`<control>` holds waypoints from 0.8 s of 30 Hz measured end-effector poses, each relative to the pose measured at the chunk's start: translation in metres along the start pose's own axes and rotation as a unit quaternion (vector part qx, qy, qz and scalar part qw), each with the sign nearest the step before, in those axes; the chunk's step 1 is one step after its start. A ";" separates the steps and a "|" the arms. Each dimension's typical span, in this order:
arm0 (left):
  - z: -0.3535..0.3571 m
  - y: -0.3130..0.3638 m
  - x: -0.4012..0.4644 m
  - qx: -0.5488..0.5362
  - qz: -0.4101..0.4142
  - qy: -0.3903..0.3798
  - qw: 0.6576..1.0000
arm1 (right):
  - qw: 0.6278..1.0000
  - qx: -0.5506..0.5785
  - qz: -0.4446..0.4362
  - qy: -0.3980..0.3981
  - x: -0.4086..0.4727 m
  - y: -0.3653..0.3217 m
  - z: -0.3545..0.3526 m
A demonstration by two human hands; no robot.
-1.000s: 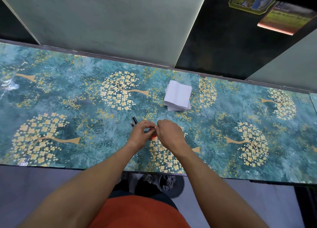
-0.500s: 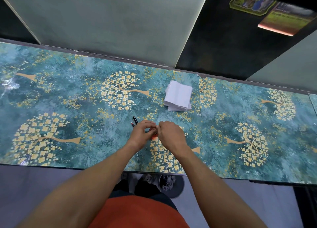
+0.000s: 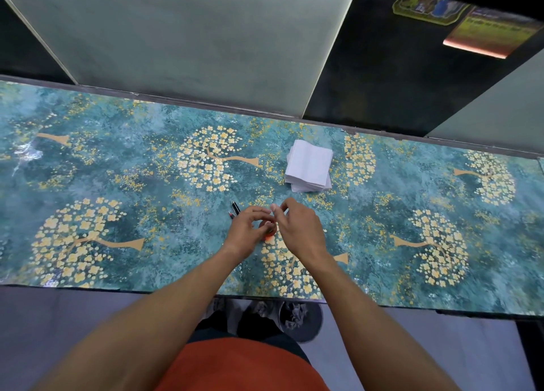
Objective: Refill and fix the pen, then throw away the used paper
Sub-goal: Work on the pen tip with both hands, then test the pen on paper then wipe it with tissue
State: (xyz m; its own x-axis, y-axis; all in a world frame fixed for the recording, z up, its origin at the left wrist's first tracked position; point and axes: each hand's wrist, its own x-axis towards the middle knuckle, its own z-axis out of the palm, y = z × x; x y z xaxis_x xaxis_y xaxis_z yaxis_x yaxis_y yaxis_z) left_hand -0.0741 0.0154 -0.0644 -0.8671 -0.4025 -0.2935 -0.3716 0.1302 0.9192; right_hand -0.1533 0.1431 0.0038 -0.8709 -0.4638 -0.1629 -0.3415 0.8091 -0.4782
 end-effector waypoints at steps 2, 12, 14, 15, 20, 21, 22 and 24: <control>0.000 -0.001 -0.003 0.001 -0.001 -0.005 1.000 | 1.000 0.022 0.017 0.008 0.000 0.003 -0.002; -0.003 0.011 -0.006 -0.120 -0.045 0.061 0.990 | 0.989 0.121 0.082 0.014 -0.001 0.018 -0.003; -0.004 0.013 -0.005 -0.161 -0.058 0.067 0.983 | 0.987 0.130 0.089 0.027 -0.002 0.019 -0.004; -0.004 0.013 -0.004 -0.170 -0.063 0.065 0.981 | 0.987 0.133 0.091 0.029 -0.002 0.019 -0.005; -0.005 0.010 -0.006 -0.159 -0.063 0.061 0.983 | 0.983 0.155 0.101 0.022 -0.002 0.016 -0.010; -0.005 0.009 -0.007 -0.158 -0.064 0.065 0.983 | 0.982 0.157 0.100 0.023 -0.001 0.016 -0.011; -0.006 0.009 -0.008 -0.159 -0.067 0.068 0.983 | 0.982 0.159 0.101 0.023 -0.001 0.017 -0.012; -0.007 0.008 -0.011 -0.172 -0.077 0.076 0.979 | 0.979 0.170 0.112 0.022 0.000 0.020 -0.013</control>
State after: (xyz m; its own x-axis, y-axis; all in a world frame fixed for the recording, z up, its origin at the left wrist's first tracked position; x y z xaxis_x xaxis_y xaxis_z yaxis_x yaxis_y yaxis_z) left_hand -0.0647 0.0141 -0.0522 -0.7406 -0.5262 -0.4179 -0.3380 -0.2459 0.9085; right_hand -0.1652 0.1640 0.0054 -0.9271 -0.2665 -0.2634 -0.0090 0.7186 -0.6953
